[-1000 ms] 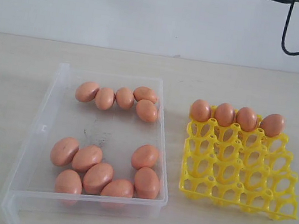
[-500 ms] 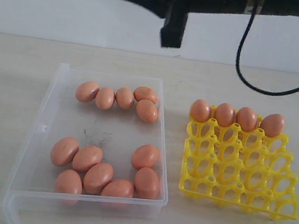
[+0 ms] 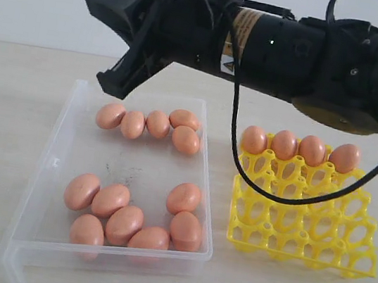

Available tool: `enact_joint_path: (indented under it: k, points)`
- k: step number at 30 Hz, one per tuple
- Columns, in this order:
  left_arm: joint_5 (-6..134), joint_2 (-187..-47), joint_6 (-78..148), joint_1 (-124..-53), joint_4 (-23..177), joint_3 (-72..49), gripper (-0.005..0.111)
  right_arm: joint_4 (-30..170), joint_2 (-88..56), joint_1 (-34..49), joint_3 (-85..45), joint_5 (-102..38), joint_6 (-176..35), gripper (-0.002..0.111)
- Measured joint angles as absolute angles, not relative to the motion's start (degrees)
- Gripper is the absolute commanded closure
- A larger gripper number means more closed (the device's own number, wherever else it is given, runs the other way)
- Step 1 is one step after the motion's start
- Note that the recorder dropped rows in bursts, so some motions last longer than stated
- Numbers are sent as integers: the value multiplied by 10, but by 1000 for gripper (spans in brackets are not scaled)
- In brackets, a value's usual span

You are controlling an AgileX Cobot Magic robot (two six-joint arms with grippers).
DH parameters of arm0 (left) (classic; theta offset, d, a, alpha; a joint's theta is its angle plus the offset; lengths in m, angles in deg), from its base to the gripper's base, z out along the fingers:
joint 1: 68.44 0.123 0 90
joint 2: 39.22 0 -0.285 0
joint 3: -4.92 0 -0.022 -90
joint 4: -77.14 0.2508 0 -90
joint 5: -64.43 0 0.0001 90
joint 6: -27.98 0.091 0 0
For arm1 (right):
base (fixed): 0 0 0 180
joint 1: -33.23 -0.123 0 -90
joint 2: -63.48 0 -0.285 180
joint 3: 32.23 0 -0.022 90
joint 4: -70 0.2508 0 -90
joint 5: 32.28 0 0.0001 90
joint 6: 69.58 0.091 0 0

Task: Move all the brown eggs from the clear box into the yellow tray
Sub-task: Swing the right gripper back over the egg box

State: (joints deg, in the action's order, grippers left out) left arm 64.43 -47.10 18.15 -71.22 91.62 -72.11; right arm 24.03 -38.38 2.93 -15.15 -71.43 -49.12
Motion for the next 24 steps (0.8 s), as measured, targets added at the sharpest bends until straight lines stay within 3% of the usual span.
enact_joint_path:
  k: [7, 16, 19, 24]
  points:
    - [644, -471, 182, -712, 916, -721, 103, 427, -333, 29, -88, -700, -564, 109]
    - [644, -471, 182, -712, 916, -721, 103, 790, -339, 43, -69, -672, -967, 109]
    - [644, -471, 182, -712, 916, -721, 103, 857, -375, 48, -94, -605, -1025, 109]
    - [644, -471, 182, -712, 916, -721, 103, 909, -464, 81, -191, -360, -977, 106]
